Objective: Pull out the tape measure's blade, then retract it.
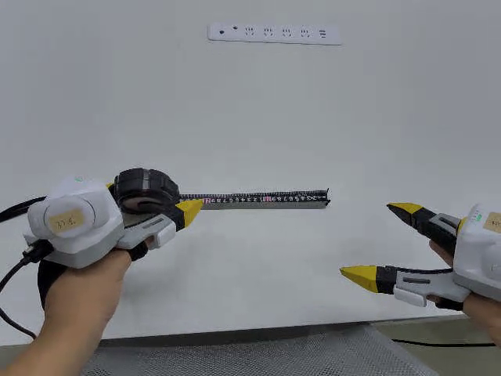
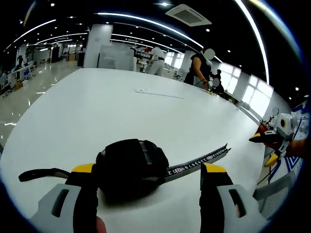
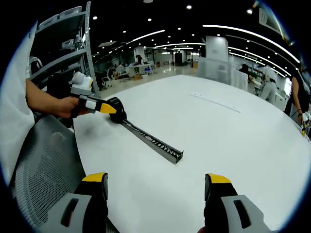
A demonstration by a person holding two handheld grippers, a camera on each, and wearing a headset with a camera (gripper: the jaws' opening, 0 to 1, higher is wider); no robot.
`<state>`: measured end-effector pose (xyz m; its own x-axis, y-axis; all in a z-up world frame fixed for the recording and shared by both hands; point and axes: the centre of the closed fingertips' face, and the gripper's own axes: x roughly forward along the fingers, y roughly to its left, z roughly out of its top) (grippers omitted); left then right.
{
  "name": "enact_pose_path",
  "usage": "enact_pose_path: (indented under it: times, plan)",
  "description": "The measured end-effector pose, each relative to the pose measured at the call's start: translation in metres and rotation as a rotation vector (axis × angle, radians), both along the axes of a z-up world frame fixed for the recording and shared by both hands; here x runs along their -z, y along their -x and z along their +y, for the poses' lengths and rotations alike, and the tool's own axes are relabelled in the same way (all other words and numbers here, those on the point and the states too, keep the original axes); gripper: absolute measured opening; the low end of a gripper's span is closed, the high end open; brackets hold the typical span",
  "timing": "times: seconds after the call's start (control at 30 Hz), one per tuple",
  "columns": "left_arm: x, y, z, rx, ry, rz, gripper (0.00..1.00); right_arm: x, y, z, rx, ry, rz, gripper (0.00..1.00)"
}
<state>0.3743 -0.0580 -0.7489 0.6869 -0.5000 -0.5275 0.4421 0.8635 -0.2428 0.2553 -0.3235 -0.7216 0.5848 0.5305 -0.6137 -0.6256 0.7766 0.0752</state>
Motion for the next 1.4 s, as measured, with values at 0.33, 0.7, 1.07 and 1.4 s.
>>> enact_pose_path:
  times: [0.33,0.7,1.07,1.4]
  plan:
    - [0.007,-0.006,0.004,-0.060,-0.022,0.012,0.77,0.011,-0.015,-0.001,-0.068,0.044,0.012,0.73]
    - [0.011,-0.012,0.009,-0.151,-0.047,0.025,0.73,0.020,-0.038,-0.007,-0.116,0.066,0.024,0.70]
    - [0.016,-0.015,0.015,-0.197,-0.100,0.040,0.66,0.026,-0.063,-0.001,-0.206,0.110,0.034,0.60]
    - [0.017,-0.016,0.017,-0.216,-0.089,0.045,0.64,0.043,-0.075,0.003,-0.286,0.136,0.064,0.47]
